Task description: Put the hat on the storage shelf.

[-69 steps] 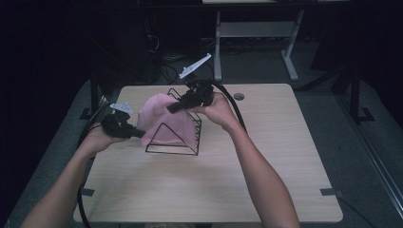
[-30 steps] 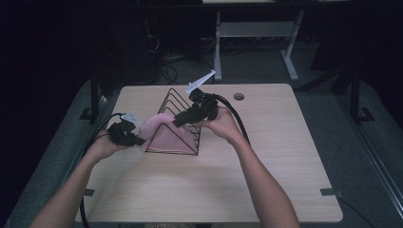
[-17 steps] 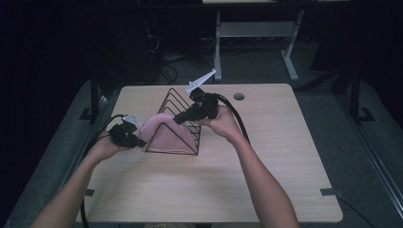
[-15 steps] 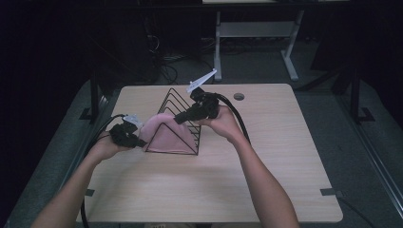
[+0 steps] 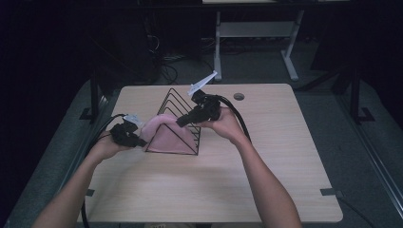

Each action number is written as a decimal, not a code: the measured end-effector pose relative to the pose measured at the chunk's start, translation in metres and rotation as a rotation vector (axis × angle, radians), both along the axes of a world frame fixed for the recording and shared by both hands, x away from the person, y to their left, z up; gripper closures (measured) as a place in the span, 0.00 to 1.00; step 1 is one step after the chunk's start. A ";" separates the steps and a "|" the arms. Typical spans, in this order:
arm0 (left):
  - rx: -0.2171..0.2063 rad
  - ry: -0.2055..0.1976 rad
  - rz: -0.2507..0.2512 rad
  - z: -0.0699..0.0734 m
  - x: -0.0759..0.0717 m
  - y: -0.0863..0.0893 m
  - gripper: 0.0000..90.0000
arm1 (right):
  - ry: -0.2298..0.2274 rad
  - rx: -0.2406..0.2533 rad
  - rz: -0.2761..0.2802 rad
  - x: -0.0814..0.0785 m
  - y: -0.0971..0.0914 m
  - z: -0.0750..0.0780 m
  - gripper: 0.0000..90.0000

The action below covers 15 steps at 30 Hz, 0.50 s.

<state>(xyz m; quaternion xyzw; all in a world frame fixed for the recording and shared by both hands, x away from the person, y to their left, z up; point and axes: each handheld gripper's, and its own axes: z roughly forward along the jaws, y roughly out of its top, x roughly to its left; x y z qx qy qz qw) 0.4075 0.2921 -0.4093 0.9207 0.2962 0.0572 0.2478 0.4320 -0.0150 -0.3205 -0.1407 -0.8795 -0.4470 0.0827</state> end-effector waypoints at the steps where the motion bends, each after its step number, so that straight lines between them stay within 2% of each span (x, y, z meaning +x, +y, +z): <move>1: 0.001 -0.002 0.007 0.001 0.000 0.001 0.90 | 0.001 0.009 -0.002 -0.001 -0.001 0.001 0.88; 3: 0.010 -0.018 0.011 0.003 -0.001 0.002 0.83 | -0.009 0.033 -0.035 -0.001 -0.004 0.003 0.68; 4: 0.006 -0.019 0.013 0.004 -0.002 0.002 0.83 | 0.004 0.039 -0.047 0.000 -0.007 0.004 0.68; 9: -0.005 -0.029 0.027 0.008 -0.004 0.005 0.78 | 0.012 0.035 -0.085 0.004 -0.023 0.006 0.59; 15: -0.030 -0.025 0.026 0.011 -0.004 0.009 0.76 | 0.013 0.024 -0.104 0.005 -0.034 0.007 0.58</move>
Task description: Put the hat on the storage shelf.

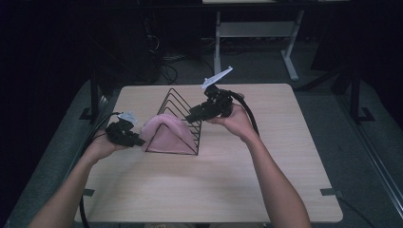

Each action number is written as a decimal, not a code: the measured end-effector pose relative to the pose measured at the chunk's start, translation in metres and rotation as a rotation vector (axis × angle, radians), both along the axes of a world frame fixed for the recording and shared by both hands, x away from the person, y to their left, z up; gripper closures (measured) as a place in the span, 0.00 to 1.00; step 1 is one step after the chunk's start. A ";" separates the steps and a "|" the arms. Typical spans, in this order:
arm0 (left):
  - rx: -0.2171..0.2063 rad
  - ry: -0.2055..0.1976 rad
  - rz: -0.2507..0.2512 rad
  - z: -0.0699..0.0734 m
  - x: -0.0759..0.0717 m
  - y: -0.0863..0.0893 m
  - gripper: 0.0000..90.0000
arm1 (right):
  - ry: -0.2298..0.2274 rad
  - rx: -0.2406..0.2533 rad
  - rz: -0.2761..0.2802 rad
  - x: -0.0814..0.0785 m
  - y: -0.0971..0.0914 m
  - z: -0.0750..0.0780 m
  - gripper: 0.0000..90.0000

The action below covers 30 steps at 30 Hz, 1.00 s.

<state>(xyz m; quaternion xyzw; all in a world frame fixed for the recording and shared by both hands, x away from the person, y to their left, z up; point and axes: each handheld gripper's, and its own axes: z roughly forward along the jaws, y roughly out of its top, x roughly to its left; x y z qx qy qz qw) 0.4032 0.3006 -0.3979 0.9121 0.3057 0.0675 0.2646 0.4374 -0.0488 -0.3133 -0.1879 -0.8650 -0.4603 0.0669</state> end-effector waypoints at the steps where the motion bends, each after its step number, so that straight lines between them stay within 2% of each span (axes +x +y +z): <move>1: -0.001 -0.002 0.000 0.000 0.000 0.000 0.76 | 0.002 -0.002 -0.003 0.000 -0.001 0.001 0.58; 4: -0.001 -0.001 0.001 0.001 -0.001 0.000 0.75 | 0.010 0.009 -0.006 -0.001 -0.003 0.001 0.57; 5: -0.004 -0.002 0.003 0.001 -0.001 0.000 0.75 | -0.004 0.003 0.000 -0.001 -0.004 0.001 0.57; 8: -0.009 -0.002 0.002 0.002 -0.002 0.000 0.74 | 0.004 -0.003 -0.008 -0.003 -0.005 0.001 0.57; 12: -0.017 -0.005 0.008 0.004 -0.003 0.001 0.71 | -0.010 -0.012 -0.020 -0.002 -0.010 0.000 0.55; 14: -0.018 -0.009 0.010 0.005 -0.004 0.002 0.70 | 0.004 -0.013 -0.034 -0.002 -0.014 0.000 0.54; 24: -0.026 -0.015 0.013 0.012 -0.009 0.003 0.66 | 0.010 -0.019 -0.079 -0.004 -0.040 -0.001 0.52; 30: -0.037 -0.037 0.012 0.017 -0.012 0.004 0.62 | 0.009 -0.021 -0.107 -0.006 -0.054 0.001 0.50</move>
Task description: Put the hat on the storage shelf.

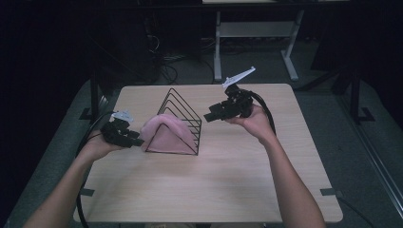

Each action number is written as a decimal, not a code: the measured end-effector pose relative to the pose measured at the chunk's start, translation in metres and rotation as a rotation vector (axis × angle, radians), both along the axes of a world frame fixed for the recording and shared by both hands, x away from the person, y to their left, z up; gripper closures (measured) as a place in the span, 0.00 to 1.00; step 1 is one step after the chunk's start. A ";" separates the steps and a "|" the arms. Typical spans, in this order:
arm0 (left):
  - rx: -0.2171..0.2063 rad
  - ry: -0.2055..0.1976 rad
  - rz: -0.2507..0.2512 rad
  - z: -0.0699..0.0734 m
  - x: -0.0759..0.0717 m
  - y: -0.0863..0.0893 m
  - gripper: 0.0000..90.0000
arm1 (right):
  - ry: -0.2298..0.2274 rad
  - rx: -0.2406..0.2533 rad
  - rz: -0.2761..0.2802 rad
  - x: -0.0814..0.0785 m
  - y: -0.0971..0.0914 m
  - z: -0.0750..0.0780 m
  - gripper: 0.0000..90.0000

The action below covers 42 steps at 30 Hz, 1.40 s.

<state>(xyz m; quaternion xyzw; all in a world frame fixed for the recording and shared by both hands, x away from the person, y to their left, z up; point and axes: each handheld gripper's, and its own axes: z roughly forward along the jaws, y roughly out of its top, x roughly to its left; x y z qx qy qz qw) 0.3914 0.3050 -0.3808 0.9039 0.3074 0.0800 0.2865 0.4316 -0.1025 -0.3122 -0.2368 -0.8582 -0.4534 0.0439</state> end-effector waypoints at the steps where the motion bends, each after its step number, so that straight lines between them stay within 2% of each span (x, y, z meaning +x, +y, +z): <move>1: -0.002 0.000 0.002 0.001 -0.001 0.000 0.61 | -0.003 -0.001 -0.005 0.000 -0.002 0.000 0.49; 8: -0.011 -0.010 0.015 0.003 -0.006 0.001 0.53 | 0.005 -0.004 -0.049 -0.003 -0.018 -0.003 0.45; 18: -0.012 0.014 0.033 -0.001 -0.011 0.007 0.46 | 0.015 -0.019 -0.098 -0.007 -0.038 -0.011 0.41; 27: -0.038 0.016 0.059 -0.004 -0.014 0.016 0.39 | 0.032 -0.037 -0.136 -0.011 -0.053 -0.024 0.37; 42: -0.050 0.023 0.088 -0.009 -0.023 0.022 0.36 | 0.064 -0.040 -0.190 -0.024 -0.079 -0.040 0.35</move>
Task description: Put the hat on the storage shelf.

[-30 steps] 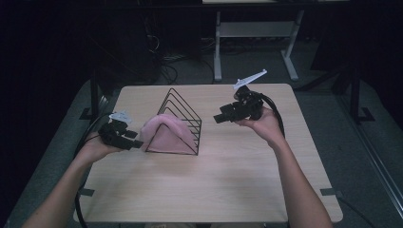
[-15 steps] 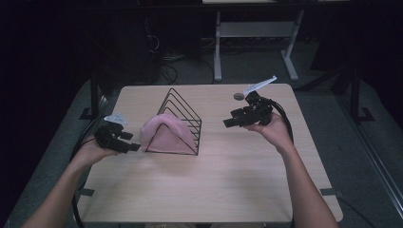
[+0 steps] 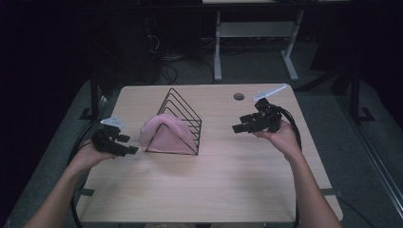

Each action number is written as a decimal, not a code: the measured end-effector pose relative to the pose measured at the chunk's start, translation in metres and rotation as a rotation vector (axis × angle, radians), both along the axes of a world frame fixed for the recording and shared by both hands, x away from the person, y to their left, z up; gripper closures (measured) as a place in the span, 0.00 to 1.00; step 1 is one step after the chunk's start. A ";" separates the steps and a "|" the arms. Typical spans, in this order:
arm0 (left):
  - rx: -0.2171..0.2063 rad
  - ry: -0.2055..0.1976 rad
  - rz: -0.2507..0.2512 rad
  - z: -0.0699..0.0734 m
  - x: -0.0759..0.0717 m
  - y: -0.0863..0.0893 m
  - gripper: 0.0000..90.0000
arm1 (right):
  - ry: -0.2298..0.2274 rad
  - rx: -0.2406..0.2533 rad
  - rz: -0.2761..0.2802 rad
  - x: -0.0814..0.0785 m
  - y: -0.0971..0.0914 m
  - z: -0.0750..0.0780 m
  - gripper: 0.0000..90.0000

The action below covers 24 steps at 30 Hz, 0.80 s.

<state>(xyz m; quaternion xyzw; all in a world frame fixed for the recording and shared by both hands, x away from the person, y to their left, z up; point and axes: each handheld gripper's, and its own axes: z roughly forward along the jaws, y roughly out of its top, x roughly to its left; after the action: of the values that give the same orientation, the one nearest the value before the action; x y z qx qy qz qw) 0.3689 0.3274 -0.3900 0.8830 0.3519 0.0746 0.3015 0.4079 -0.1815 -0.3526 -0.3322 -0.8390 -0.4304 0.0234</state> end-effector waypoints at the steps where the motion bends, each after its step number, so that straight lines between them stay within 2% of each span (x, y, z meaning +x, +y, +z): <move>1: 0.001 -0.001 0.001 0.000 0.000 0.000 0.35 | 0.001 0.006 -0.005 -0.001 -0.002 -0.001 0.35; 13: 0.000 0.000 0.028 -0.004 -0.003 -0.001 0.29 | 0.018 0.011 -0.046 -0.012 -0.021 -0.018 0.34; 18: 0.005 0.002 0.021 -0.008 -0.006 -0.002 0.28 | 0.026 0.012 -0.070 -0.017 -0.029 -0.025 0.34; 19: -0.006 0.002 0.029 -0.010 -0.007 -0.003 0.28 | 0.022 0.011 -0.070 -0.018 -0.031 -0.026 0.34; 24: -0.008 0.009 0.035 -0.014 -0.010 -0.001 0.28 | 0.042 0.011 -0.089 -0.023 -0.039 -0.034 0.34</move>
<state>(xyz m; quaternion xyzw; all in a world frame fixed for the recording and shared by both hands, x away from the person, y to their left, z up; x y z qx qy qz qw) 0.3588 0.3259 -0.4044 0.8759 0.3687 0.0744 0.3020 0.3845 -0.2207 -0.3869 -0.3780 -0.8204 -0.4284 0.0235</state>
